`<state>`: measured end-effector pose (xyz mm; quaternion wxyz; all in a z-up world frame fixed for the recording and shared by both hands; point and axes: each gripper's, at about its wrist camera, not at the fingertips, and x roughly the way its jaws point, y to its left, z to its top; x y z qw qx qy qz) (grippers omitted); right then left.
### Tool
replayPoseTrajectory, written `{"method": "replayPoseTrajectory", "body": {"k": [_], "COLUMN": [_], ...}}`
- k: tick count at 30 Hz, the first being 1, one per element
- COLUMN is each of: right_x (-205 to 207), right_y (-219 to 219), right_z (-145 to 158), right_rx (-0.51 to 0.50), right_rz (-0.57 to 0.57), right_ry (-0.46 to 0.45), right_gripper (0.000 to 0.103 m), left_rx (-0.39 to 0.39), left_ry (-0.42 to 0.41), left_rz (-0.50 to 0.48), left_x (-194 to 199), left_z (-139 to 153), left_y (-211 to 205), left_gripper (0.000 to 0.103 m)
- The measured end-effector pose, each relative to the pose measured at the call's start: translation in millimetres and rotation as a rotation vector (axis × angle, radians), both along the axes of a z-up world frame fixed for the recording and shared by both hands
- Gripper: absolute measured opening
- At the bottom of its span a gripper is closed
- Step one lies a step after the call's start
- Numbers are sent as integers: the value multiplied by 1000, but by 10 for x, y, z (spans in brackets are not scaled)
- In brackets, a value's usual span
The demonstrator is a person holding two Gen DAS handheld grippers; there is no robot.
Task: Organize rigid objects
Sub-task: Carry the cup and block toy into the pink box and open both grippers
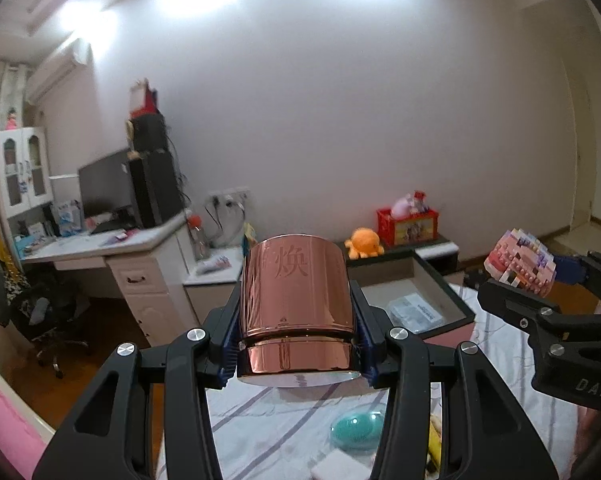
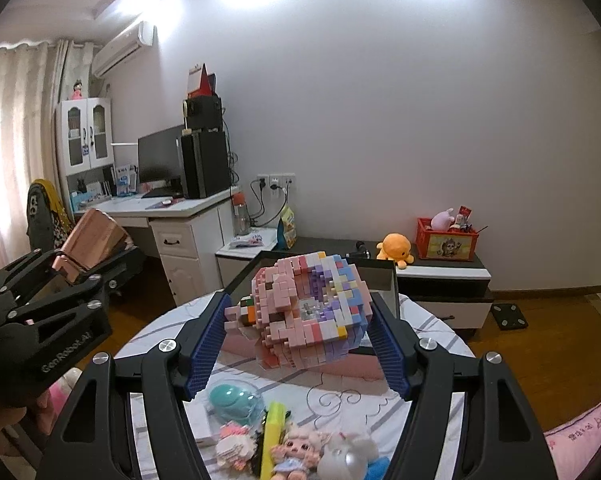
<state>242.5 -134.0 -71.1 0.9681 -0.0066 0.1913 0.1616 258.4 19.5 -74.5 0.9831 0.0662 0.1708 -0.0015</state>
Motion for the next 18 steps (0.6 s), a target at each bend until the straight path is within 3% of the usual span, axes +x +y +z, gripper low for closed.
{"method": "replayPoseTrajectory", "body": {"k": [3,6,9,13,15,18], "right_x": [333,754,1117,1450,1554,1614], "right_y": [11,-1,-12,58,59,96], "right_z": [-76,-250,-468,-734,-805,-776], "right_rx": [-29,-54,-51,-86,-50,-87], "right_rz": [-1,-20,-24,-10,28,21], "right_ry": [45,117,203,300,361,369], "right_gripper": [69,69,69,69,69,69], "left_rx": [-1,50,37,54,53,60], "left_ry": [83,165,269,344,367,387], "left_rz": [-22,10,-7,-17,-24,-20], "left_x": [462,919,1318,1587,1675,1771], "left_z": [-155,-376,-642,-906,-983,-1066], "left_y": [-2,-53,-77,-146,-175,-205], "left_gripper": [48,48,47,48,48,48]}}
